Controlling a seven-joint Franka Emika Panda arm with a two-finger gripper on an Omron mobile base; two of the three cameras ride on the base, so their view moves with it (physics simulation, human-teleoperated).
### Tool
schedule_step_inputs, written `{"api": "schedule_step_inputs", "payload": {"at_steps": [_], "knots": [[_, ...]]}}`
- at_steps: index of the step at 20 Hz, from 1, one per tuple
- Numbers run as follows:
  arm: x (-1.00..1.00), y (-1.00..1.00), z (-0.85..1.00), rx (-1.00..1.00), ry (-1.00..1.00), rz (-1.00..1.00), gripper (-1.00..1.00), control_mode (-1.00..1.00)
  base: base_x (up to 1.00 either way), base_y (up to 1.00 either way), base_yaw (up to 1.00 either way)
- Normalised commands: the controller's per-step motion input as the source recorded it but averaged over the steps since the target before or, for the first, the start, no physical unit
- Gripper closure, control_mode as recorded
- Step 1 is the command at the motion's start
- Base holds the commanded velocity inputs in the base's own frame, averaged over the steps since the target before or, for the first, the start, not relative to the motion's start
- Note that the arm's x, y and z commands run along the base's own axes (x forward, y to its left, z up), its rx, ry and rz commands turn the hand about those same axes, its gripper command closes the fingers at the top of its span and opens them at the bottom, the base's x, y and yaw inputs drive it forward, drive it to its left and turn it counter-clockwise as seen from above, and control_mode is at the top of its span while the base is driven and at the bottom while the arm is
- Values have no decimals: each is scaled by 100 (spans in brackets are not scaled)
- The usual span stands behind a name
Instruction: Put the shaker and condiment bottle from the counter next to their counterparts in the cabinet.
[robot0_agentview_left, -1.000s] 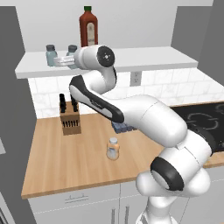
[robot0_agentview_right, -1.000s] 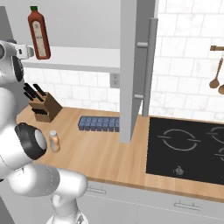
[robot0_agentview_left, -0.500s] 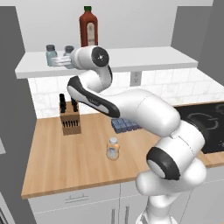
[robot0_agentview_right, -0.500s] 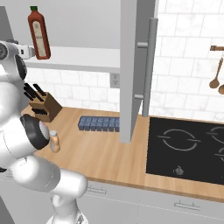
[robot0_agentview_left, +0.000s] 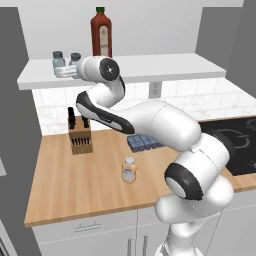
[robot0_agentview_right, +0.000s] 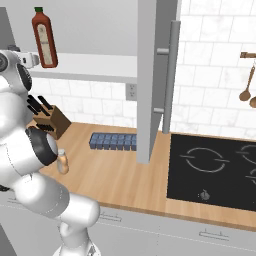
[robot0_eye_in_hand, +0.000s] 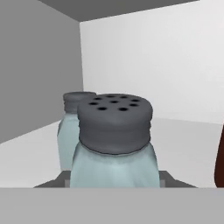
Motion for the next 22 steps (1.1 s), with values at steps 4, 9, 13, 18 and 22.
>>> {"api": "schedule_step_inputs", "payload": {"at_steps": [4,9,13,18,22], "knots": [[5,12,-1,0,-5,-3,100,-100,0,0,0],[9,6,0,0,-3,-3,100,-100,0,0,0],[27,0,0,0,0,-3,100,-100,0,0,0],[29,0,0,0,0,-2,100,-100,0,0,0],[20,1,0,0,0,-1,100,-100,0,0,0]]}}
